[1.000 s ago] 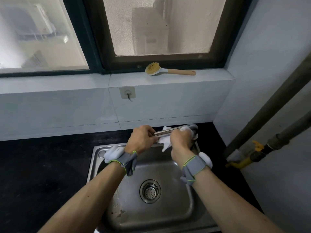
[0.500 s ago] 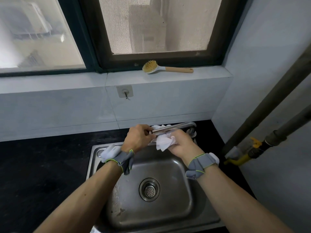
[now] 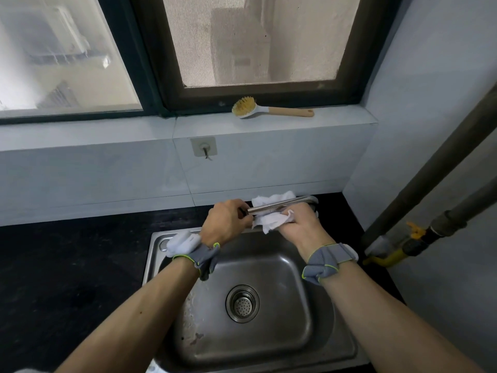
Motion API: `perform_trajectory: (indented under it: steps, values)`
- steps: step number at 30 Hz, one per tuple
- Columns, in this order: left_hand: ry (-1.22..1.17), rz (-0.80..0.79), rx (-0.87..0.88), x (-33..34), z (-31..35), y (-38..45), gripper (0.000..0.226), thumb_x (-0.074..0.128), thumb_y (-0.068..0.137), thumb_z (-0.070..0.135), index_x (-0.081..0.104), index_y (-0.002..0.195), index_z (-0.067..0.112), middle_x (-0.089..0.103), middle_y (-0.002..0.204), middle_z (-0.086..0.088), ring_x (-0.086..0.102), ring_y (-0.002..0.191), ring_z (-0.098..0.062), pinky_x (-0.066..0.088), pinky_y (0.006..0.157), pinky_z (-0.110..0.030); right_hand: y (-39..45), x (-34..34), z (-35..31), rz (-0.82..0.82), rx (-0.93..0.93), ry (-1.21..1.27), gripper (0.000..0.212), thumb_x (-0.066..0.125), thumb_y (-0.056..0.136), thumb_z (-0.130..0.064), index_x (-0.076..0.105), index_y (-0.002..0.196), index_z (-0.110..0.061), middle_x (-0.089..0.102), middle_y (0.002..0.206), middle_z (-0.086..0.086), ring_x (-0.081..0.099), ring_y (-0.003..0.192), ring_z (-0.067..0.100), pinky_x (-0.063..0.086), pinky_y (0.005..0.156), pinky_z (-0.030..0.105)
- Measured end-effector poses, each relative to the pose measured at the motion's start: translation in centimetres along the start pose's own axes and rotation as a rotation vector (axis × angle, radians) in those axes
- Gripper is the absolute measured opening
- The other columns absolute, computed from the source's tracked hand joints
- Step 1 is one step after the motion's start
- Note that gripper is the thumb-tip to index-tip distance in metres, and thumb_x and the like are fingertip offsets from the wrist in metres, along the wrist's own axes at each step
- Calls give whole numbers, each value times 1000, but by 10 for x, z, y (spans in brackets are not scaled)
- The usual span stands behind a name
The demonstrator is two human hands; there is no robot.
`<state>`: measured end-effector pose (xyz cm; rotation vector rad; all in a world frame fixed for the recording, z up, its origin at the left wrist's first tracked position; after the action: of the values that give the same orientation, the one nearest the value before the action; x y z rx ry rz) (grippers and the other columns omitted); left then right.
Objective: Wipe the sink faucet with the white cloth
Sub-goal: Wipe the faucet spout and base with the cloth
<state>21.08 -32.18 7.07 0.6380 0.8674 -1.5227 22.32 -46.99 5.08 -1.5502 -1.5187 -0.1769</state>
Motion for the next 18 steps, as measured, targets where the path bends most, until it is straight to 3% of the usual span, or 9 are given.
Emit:
perform_trajectory:
  steps: [2, 4, 6, 8, 10, 12, 14, 18]
  values:
    - [-15, 1, 16, -1, 0, 0, 30, 67, 87, 36, 70, 113, 22, 76, 101, -3, 69, 92, -22, 51, 80, -28, 16, -10, 4, 85, 4, -75, 38, 29, 89, 5, 63, 73, 3, 73, 85, 24, 70, 69, 36, 46, 82, 63]
    - [-30, 9, 25, -3, 1, -1, 32, 68, 87, 37, 71, 113, 20, 76, 99, -3, 69, 88, -20, 50, 77, -26, 26, -17, 14, 141, 44, -64, 39, 24, 86, 9, 62, 97, 5, 64, 115, 27, 65, 91, 37, 50, 85, 53]
    - [-31, 26, 25, -3, 2, -1, 32, 68, 87, 37, 72, 114, 20, 77, 99, -5, 70, 92, -23, 52, 79, -28, 26, -18, 17, 204, 63, -90, 40, 19, 86, 12, 56, 98, 3, 64, 108, 22, 66, 81, 31, 49, 92, 47]
    - [-23, 40, 29, -3, 2, -2, 32, 67, 87, 36, 72, 116, 24, 77, 99, -5, 71, 93, -24, 50, 78, -27, 15, -10, 16, 204, 51, -92, 48, 12, 77, 17, 57, 85, 7, 70, 88, 22, 68, 65, 30, 51, 86, 45]
    - [-21, 44, 33, -4, 2, -2, 33, 67, 88, 35, 71, 119, 26, 77, 98, -6, 71, 92, -22, 47, 75, -23, 10, -6, 17, 216, 46, -71, 51, 12, 61, 19, 59, 81, 9, 71, 74, 21, 66, 71, 33, 49, 86, 45]
    - [-30, 39, 34, -5, 2, -2, 33, 67, 88, 33, 71, 120, 25, 77, 100, -5, 71, 92, -21, 45, 74, -21, 16, -8, 22, 228, 60, -88, 57, 13, 64, 17, 60, 96, 9, 70, 94, 23, 64, 84, 33, 56, 76, 44]
    - [-31, 35, 30, -5, 3, -1, 33, 67, 89, 32, 71, 120, 25, 77, 100, -5, 71, 92, -21, 44, 74, -20, 30, -14, 31, 252, 56, -98, 54, 17, 83, 14, 57, 117, 6, 65, 118, 22, 66, 93, 32, 60, 65, 38]
    - [-5, 31, 21, -3, 3, 0, 31, 65, 89, 30, 71, 120, 28, 76, 99, -5, 70, 93, -23, 44, 72, -22, 52, -24, 48, 325, -12, -222, 48, 32, 84, 8, 59, 123, -1, 65, 123, 20, 66, 106, 35, 54, 91, 51]
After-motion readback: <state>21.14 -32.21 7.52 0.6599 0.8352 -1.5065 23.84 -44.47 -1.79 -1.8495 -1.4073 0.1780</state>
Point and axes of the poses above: each hand's wrist, its own y-axis towards the middle knuckle, its own x-axis out of the palm, z = x × y, the point moved 5 cm from there along y, towards the middle knuckle
